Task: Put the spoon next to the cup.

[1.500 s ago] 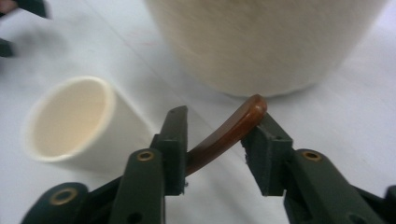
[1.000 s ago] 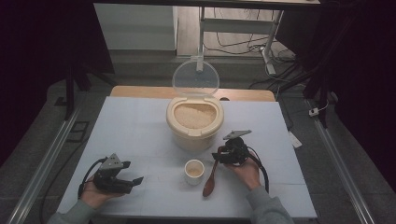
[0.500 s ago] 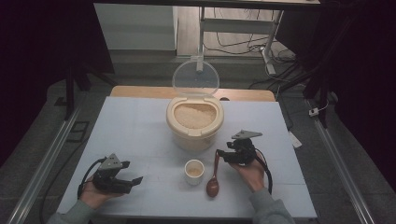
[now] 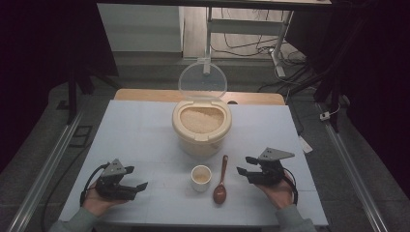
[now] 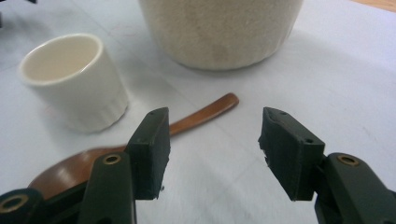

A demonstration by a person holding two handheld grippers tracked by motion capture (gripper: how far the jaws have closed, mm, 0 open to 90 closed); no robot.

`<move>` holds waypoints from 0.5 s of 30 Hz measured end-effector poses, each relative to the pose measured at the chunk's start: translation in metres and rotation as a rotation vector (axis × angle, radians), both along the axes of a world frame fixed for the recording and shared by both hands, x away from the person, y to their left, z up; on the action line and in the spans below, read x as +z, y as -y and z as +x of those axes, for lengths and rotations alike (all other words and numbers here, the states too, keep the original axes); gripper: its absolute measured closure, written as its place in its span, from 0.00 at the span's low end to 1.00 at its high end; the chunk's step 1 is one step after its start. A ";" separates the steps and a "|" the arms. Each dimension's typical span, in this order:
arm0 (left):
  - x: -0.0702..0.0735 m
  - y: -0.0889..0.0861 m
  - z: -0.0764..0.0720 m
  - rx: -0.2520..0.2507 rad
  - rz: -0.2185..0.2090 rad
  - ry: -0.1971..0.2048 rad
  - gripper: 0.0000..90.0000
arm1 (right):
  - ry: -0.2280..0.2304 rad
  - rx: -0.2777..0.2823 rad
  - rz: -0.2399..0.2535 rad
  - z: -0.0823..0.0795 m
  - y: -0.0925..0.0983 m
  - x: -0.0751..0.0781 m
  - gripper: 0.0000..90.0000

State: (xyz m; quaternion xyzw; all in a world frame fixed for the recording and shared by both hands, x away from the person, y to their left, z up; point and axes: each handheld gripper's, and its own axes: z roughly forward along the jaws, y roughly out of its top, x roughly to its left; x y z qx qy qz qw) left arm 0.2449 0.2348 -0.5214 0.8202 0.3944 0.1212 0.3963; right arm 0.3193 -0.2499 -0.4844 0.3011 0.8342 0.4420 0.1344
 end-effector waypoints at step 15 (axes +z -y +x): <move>0.001 -0.001 -0.001 0.008 0.002 0.011 0.19 | 0.040 -0.031 0.001 -0.020 0.038 -0.002 0.48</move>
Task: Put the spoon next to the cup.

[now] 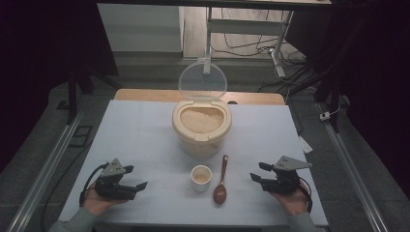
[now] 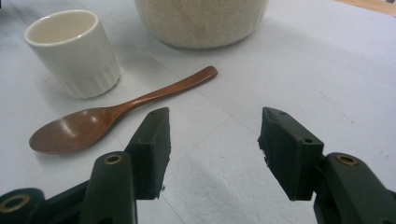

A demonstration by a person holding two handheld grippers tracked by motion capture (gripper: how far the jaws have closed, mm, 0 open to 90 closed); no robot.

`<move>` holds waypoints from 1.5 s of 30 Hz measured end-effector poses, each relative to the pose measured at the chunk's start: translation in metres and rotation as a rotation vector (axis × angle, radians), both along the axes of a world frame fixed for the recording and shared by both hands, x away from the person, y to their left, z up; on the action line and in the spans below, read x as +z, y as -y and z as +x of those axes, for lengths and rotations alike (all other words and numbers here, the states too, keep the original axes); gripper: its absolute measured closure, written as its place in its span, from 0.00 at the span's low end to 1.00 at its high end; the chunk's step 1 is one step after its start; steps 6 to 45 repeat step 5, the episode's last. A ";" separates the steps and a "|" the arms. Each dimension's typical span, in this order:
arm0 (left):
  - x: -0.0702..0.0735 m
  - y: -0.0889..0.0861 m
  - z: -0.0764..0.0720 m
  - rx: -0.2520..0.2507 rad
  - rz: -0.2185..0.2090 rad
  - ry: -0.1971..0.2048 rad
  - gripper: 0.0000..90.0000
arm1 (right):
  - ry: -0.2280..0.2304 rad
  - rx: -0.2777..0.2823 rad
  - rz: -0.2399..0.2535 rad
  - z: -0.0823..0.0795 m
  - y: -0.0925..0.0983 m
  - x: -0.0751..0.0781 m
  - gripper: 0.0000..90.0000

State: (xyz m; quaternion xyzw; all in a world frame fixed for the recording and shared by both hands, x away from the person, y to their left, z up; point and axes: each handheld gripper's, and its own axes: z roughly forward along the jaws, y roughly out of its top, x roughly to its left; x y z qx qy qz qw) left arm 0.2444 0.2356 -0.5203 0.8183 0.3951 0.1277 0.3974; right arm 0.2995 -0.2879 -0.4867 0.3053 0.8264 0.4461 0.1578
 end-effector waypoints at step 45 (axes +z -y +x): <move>0.000 0.000 0.000 0.001 0.001 0.000 0.19 | 0.008 0.001 -0.015 0.000 0.000 0.001 0.48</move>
